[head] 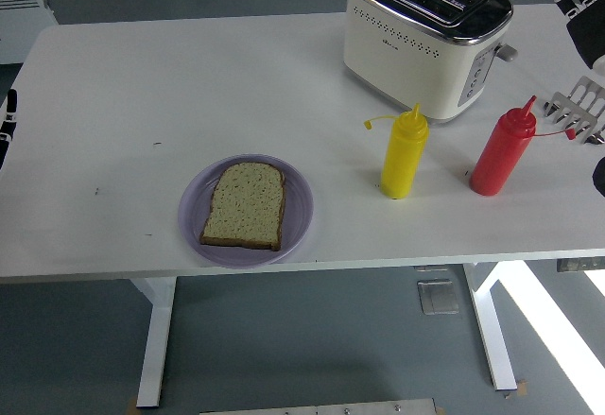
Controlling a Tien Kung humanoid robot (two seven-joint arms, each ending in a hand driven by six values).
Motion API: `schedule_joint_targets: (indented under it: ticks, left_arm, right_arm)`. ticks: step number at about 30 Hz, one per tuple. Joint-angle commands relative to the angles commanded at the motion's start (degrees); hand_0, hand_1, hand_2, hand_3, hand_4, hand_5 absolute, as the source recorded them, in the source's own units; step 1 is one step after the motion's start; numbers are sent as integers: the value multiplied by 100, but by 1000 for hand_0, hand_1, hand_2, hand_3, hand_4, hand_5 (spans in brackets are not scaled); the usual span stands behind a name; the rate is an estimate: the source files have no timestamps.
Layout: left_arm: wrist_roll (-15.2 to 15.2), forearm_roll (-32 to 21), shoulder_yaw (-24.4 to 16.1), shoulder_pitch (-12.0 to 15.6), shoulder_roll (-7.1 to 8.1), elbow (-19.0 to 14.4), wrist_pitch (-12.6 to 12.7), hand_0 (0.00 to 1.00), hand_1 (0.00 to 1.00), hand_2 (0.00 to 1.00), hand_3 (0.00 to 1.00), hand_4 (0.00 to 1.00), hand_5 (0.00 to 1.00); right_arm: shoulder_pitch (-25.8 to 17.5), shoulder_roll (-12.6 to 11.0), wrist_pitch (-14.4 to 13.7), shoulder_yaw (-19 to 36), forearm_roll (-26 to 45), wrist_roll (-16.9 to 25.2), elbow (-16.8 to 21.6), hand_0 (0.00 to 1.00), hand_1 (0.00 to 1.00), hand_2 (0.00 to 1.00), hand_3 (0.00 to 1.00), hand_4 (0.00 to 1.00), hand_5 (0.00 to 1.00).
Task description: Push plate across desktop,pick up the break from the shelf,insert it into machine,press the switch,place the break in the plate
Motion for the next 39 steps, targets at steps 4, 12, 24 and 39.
schedule_joint_targets:
  ticks: [4,12,24,39]
  left_arm:
    - [120,-16,31,3,-5,-34,-47,761,698,650,669,654,998]
    - [231,-294,14,1,-33,71,-78,761,698,650,668,656,998]
    - [275,-467,-31,23,-70,85,-89,761,695,647,668,657,998]
    - [290,-488,-26,26,-72,100,-100,762,694,648,668,656,998]
  right_arm:
    - [-280,103,44,144,47,65,-26,732,682,649,623,651,295]
    - [-691,306,230,333,181,5,-16,736,682,652,627,650,297]
    - [-1090,511,446,596,334,-123,-29,757,699,676,649,677,388]
    - [-1138,547,456,628,331,-140,-55,760,696,672,645,671,388]
